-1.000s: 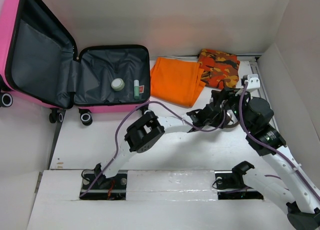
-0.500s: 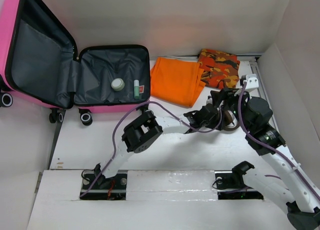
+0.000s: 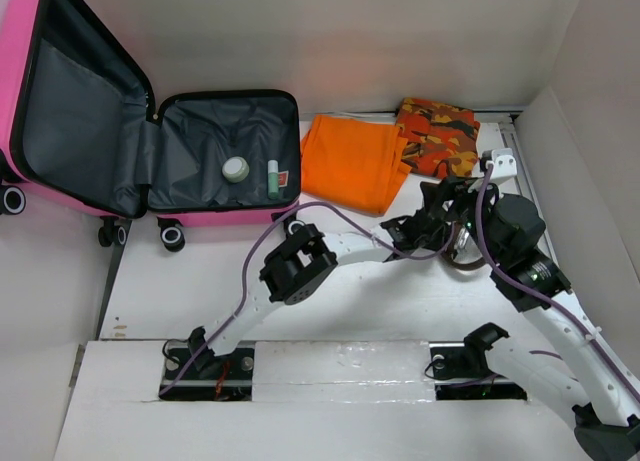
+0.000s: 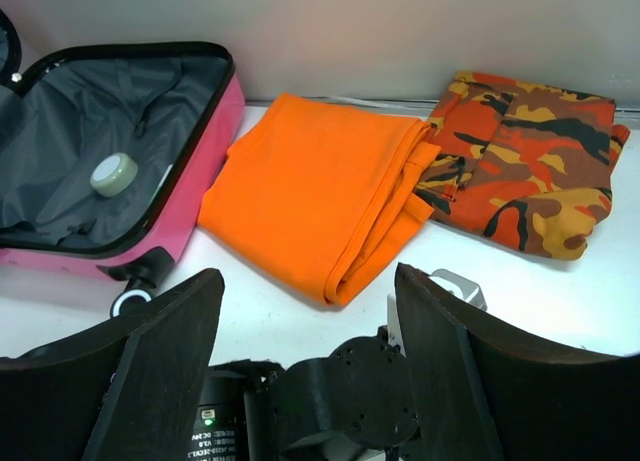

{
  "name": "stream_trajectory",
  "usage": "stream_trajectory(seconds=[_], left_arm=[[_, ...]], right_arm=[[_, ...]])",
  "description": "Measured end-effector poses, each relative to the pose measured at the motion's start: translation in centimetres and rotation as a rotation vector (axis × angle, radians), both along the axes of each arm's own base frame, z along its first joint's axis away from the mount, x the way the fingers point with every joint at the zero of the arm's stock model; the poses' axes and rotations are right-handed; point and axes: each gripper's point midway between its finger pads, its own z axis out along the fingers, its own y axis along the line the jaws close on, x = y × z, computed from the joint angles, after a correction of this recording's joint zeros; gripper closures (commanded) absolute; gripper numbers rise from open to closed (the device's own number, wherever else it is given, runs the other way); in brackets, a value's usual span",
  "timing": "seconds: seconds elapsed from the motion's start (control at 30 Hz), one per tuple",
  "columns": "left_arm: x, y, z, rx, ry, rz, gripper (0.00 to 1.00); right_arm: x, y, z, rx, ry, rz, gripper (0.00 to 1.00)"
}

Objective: Pack the luggage

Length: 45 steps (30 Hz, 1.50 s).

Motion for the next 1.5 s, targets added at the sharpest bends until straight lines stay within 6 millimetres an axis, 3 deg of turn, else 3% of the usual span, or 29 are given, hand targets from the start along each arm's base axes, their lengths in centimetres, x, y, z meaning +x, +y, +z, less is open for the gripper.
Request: stream_trajectory(seconds=[0.17, 0.33, 0.47, 0.57, 0.7, 0.8, 0.9, 0.97, 1.03, 1.13, 1.17, 1.2, 1.23, 1.33, 1.5], left_arm=[[0.0, 0.7, -0.2, 0.002, -0.023, 0.013, 1.00], [-1.2, 4.5, 0.7, 0.071, -0.042, 0.011, 1.00], [-1.7, 8.3, 3.1, 0.109, -0.057, 0.008, 1.00], [-0.6, 10.9, 6.1, 0.073, -0.066, 0.035, 1.00], [3.5, 16.3, 12.3, -0.024, -0.125, 0.158, 1.00], [6.7, 21.8, 16.5, -0.094, -0.180, 0.288, 1.00], [9.6, 28.7, 19.7, -0.130, -0.242, 0.473, 1.00], [11.3, 33.9, 20.7, -0.146, -0.269, 0.617, 1.00], [12.3, 38.9, 20.1, -0.153, -0.268, 0.744, 1.00], [13.5, 47.2, 16.7, -0.126, -0.222, 0.959, 1.00], [13.6, 49.4, 15.3, -0.109, -0.200, 1.018, 0.93], [13.6, 51.6, 13.8, -0.088, -0.175, 1.079, 0.69], [13.5, 53.3, 12.4, -0.067, -0.149, 1.125, 0.59], [13.9, 55.3, 10.1, -0.054, -0.100, 1.191, 0.33], [14.2, 53.7, 10.1, -0.095, -0.088, 1.146, 0.27]], right_arm=[[0.0, 0.1, 0.0, 0.000, 0.000, 0.006, 0.25], [-0.3, 0.1, 0.3, 0.005, -0.009, 0.011, 0.25], [-0.6, -0.1, 0.8, 0.014, -0.025, 0.012, 0.25], [-0.8, -0.2, 1.0, 0.018, -0.032, 0.012, 0.25], [-1.0, -0.3, 1.3, 0.024, -0.043, 0.011, 0.25], [-1.2, -0.5, 1.6, 0.029, -0.053, 0.011, 0.25], [-1.2, -0.4, 1.6, 0.029, -0.052, 0.012, 0.25], [-1.0, -0.3, 1.4, 0.026, -0.046, 0.012, 0.25], [-0.6, -0.1, 1.1, 0.021, -0.038, 0.012, 0.25], [-0.1, 0.3, 0.4, 0.011, -0.019, 0.018, 0.25], [0.1, 0.4, 0.0, 0.005, -0.008, 0.021, 0.25], [0.2, 0.6, -0.4, 0.000, 0.003, 0.023, 0.25], [0.3, 0.7, -0.7, -0.004, 0.011, 0.026, 0.25], [0.3, 1.0, -0.9, -0.007, 0.016, 0.035, 0.25], [0.3, 1.0, -0.9, -0.007, 0.016, 0.037, 0.25]])
